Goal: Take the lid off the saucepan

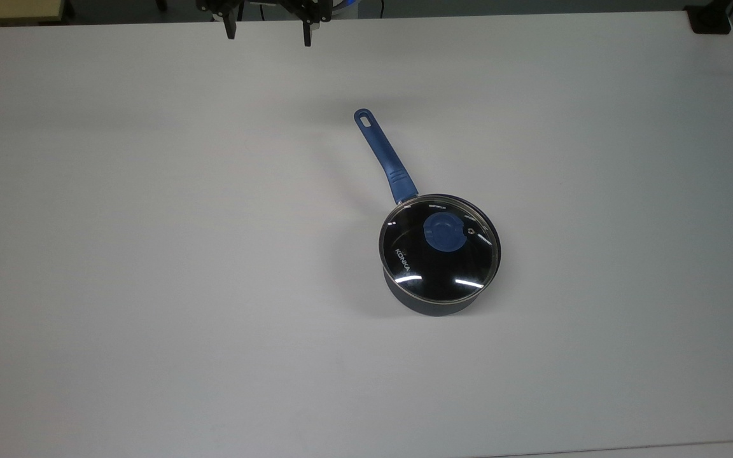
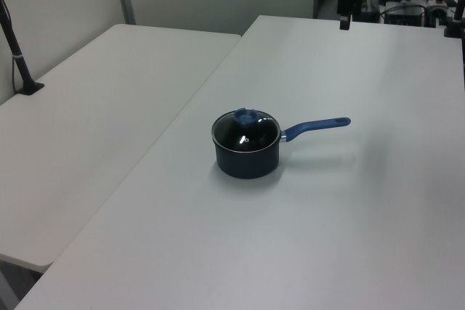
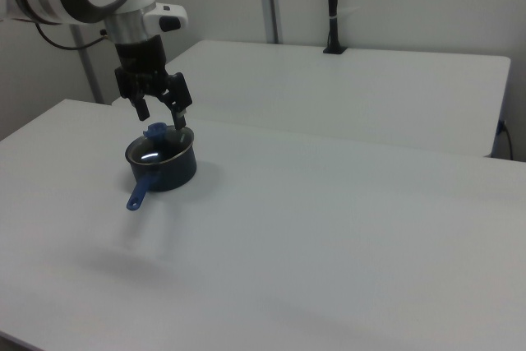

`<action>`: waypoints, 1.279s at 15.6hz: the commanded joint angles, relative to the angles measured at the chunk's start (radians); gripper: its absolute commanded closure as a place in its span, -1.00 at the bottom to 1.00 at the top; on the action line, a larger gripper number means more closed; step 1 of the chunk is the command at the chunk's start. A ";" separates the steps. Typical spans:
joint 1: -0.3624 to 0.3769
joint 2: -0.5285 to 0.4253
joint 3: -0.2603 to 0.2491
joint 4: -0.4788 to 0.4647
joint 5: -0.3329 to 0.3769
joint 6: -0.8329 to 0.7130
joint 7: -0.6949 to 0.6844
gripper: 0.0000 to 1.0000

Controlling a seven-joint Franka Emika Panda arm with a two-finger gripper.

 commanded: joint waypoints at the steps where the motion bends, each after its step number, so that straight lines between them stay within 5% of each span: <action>1: -0.006 -0.007 -0.003 0.002 0.015 -0.013 -0.006 -1.00; 11: -0.006 -0.001 -0.003 0.005 0.009 -0.011 -0.026 -1.00; 20: 0.055 0.200 0.008 0.151 0.015 0.168 -0.157 -1.00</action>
